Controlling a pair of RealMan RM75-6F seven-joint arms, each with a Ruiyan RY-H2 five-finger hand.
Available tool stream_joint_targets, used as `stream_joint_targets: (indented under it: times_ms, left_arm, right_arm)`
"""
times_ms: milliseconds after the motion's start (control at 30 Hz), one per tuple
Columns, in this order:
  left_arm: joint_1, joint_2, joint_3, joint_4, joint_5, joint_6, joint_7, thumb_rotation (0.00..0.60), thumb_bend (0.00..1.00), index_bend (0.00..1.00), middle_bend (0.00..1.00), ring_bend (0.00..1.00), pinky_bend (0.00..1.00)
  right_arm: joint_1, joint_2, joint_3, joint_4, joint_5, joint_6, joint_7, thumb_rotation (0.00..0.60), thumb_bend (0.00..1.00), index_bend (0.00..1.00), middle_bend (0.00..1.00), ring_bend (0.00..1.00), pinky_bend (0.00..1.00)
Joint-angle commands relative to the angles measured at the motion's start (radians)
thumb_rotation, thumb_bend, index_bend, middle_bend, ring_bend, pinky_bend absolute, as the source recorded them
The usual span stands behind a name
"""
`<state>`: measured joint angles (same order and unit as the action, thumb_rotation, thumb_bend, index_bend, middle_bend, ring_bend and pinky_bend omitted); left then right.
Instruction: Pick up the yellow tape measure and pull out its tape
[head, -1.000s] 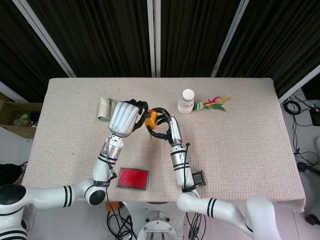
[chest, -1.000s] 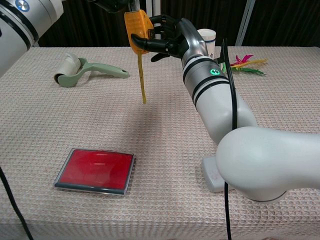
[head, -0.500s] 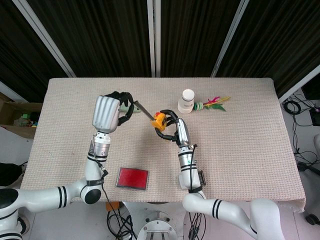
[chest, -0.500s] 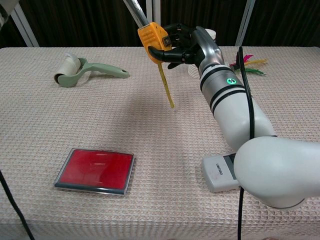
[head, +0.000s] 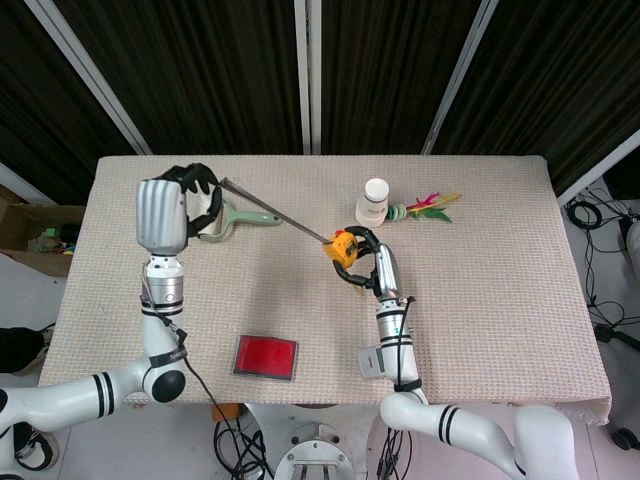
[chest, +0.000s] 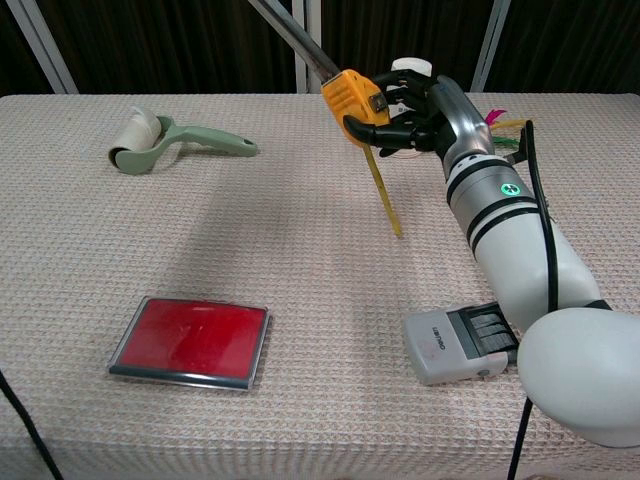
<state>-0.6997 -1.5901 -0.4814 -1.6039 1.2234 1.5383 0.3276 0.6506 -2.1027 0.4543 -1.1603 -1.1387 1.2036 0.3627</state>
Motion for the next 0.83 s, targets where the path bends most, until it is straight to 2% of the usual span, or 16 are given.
stream_joint_targets:
  times_ms: [33, 300, 833]
  left_arm:
    - [0.012, 0.008, -0.014, 0.009, -0.003, 0.016, -0.024, 0.600, 0.54, 0.65, 0.64, 0.61, 0.79]
    - [0.027, 0.021, -0.043, 0.022, -0.002, 0.040, -0.090, 0.600, 0.55, 0.65, 0.64, 0.61, 0.79]
    - [0.045, 0.067, -0.070, -0.003, -0.016, 0.054, -0.097, 0.600, 0.56, 0.65, 0.64, 0.61, 0.79]
  right_arm:
    - [-0.010, 0.003, -0.004, -0.002, -0.001, 0.003, 0.005, 0.600, 0.36, 0.88, 0.72, 0.64, 0.50]
    - [-0.029, 0.003, -0.028, 0.002, -0.013, -0.003, 0.005, 0.600, 0.36, 0.88, 0.72, 0.64, 0.50]
    - [-0.053, -0.004, -0.055, 0.027, -0.043, -0.004, 0.007, 0.600, 0.36, 0.88, 0.72, 0.64, 0.50]
